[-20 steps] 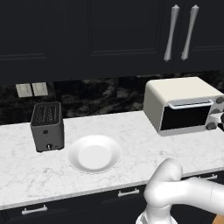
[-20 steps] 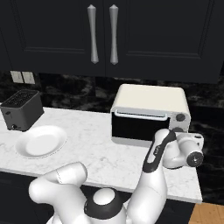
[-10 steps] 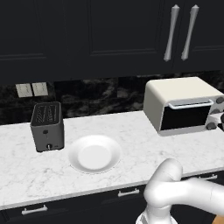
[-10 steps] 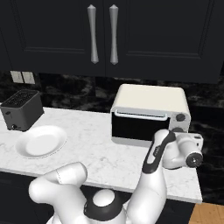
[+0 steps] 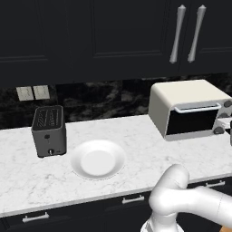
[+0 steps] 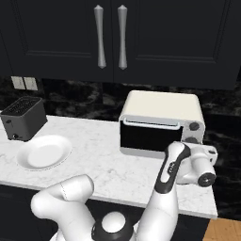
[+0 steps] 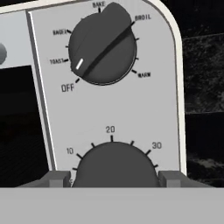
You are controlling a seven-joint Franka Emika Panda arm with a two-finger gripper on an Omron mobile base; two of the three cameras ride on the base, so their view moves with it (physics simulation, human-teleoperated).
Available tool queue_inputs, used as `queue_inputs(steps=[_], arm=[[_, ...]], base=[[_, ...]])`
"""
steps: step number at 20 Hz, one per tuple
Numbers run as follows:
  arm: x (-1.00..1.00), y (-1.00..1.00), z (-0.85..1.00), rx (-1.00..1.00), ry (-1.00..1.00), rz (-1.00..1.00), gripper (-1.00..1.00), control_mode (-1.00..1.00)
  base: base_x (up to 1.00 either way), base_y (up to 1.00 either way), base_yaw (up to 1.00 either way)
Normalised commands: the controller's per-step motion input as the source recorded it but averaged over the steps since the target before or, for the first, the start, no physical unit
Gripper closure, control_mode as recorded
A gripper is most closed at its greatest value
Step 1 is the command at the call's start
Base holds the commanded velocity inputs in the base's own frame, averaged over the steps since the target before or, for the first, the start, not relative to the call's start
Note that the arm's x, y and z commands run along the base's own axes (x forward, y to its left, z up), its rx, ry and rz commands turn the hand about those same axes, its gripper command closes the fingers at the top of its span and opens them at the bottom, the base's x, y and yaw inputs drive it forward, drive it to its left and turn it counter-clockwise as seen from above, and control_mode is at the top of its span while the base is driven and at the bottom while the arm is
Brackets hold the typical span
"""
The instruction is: Pick up the kebab skewer and baguette bread, and place them inside the toaster oven. Close the toaster oven door and start by setting the timer.
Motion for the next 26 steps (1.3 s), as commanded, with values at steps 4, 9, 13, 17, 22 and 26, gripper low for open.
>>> queue_inputs(steps=[4, 9, 13, 17, 22, 26], arm=[[0.0, 0.0, 0.0, 0.07, 0.0, 0.0, 1.0, -1.0], [0.0, 0.0, 0.0, 0.12, 0.0, 0.0, 1.0, -1.0], [0.0, 0.0, 0.0, 0.15, 0.0, -0.03, 1.0, -1.0], [0.0, 0.0, 0.0, 0.16, 0.0, -0.03, 1.0, -1.0], [0.0, 0.0, 0.0, 0.15, 0.0, -0.04, 1.0, -1.0], [0.0, 0.0, 0.0, 0.15, 0.0, -0.07, 1.0, -1.0]], base=[[0.0, 0.0, 0.0], [0.0, 0.0, 0.0], [0.0, 0.0, 0.0], [0.0, 0.0, 0.0], [0.0, 0.0, 0.0], [0.0, 0.0, 0.0]])
